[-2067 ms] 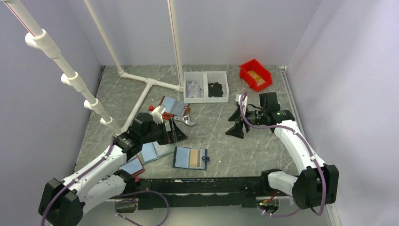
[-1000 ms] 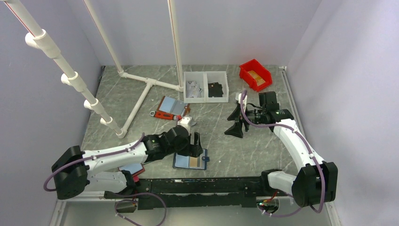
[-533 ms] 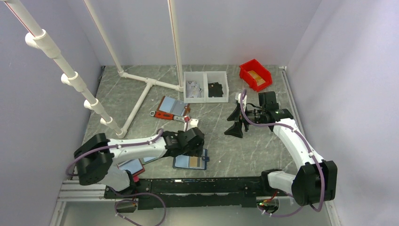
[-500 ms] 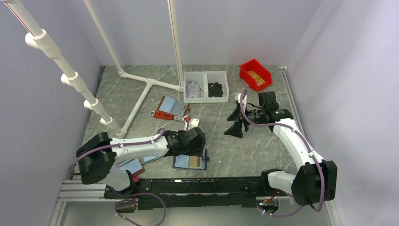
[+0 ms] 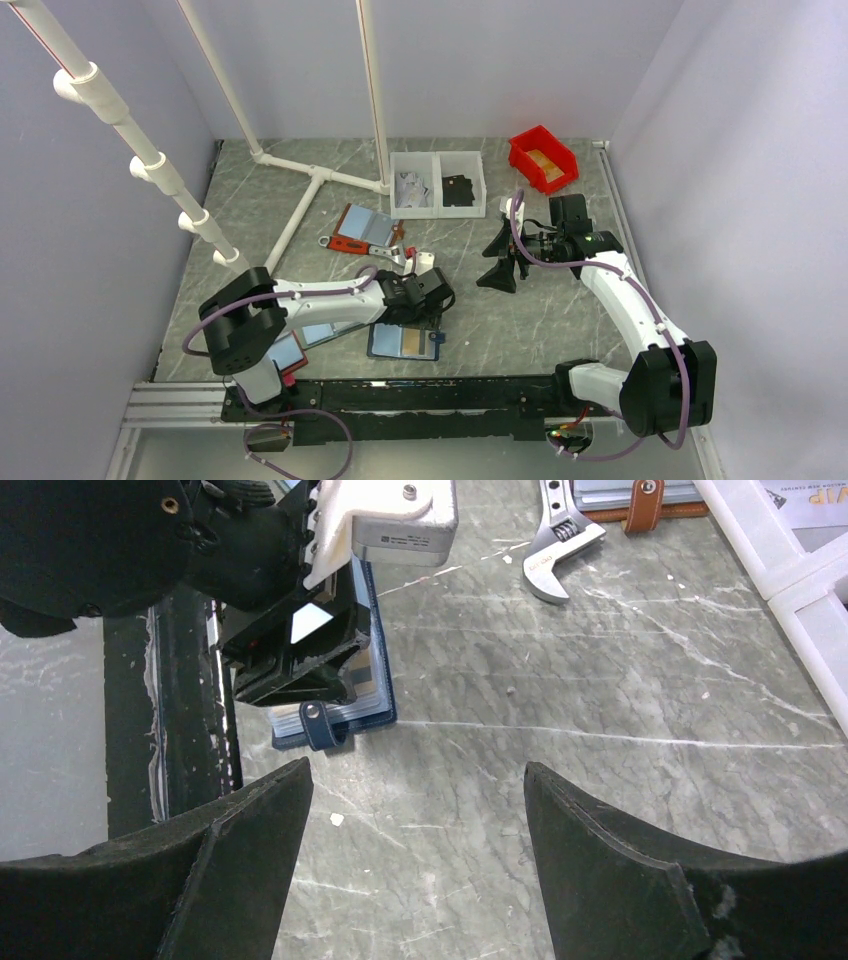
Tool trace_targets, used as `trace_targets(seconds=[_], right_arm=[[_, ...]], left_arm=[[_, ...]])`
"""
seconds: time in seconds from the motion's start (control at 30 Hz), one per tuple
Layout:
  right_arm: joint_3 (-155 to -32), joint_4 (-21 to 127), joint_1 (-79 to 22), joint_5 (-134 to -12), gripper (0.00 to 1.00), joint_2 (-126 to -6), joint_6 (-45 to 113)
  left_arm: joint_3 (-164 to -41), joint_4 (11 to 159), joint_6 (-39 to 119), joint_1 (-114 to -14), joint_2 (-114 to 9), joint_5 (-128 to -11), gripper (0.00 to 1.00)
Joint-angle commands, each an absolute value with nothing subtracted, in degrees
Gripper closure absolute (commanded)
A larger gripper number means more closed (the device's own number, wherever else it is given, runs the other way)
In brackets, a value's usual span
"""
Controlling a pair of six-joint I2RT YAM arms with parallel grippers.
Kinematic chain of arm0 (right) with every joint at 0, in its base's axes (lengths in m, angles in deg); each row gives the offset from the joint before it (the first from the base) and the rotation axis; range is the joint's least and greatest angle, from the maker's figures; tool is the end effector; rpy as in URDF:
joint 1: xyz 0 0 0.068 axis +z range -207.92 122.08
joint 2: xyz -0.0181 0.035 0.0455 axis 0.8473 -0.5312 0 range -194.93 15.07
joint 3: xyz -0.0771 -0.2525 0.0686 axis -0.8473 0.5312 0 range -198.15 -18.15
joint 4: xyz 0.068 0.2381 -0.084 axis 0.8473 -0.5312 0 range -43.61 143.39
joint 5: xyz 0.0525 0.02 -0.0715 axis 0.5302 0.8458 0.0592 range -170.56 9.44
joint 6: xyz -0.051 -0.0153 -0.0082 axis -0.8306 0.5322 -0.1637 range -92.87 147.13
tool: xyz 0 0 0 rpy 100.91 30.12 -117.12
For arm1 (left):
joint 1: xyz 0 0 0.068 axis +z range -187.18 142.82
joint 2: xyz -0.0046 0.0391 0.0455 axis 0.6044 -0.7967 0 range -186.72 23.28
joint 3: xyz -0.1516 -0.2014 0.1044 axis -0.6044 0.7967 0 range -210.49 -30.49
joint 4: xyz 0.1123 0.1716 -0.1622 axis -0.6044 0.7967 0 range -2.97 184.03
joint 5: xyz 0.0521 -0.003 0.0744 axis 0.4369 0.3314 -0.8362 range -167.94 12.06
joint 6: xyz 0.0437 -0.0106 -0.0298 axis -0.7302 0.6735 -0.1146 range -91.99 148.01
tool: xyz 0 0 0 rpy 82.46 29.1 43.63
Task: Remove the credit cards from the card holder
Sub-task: Remove the credit card from the card holder.
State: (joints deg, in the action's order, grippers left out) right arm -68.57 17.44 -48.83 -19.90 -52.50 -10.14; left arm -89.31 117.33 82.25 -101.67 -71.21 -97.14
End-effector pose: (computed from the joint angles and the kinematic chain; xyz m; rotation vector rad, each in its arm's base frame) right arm 0.2183 0.0664 0.2695 -1.1973 1.7600 1.0157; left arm 0.1478 -0.2824 0.1842 0.1408 2.6306 -0.2550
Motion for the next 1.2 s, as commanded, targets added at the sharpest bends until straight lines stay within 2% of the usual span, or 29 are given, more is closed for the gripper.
trace_targets(seconds=[0.0, 0.67, 0.97, 1.17], right_arm=[[-69.2, 18.2, -49.1, -16.9, 0.2, -52.7, -10.5], [-69.2, 18.2, -49.0, -16.9, 0.21, -52.9, -10.2], [-69.4, 17.7, -49.1, -16.7, 0.21, -53.4, -10.5], [-69.4, 17.6, -49.0, -16.2, 0.21, -54.0, -10.2]], left_arm=[[-92.4, 120.2, 84.3, -102.0, -72.7, -97.4, 0.24], [-92.3, 121.3, 85.7, -102.0, -75.4, -97.5, 0.27], [-90.7, 120.1, 85.9, -102.0, -72.6, -97.4, 0.37], [-87.8, 116.4, 85.5, -102.1, -68.9, -95.6, 0.38]])
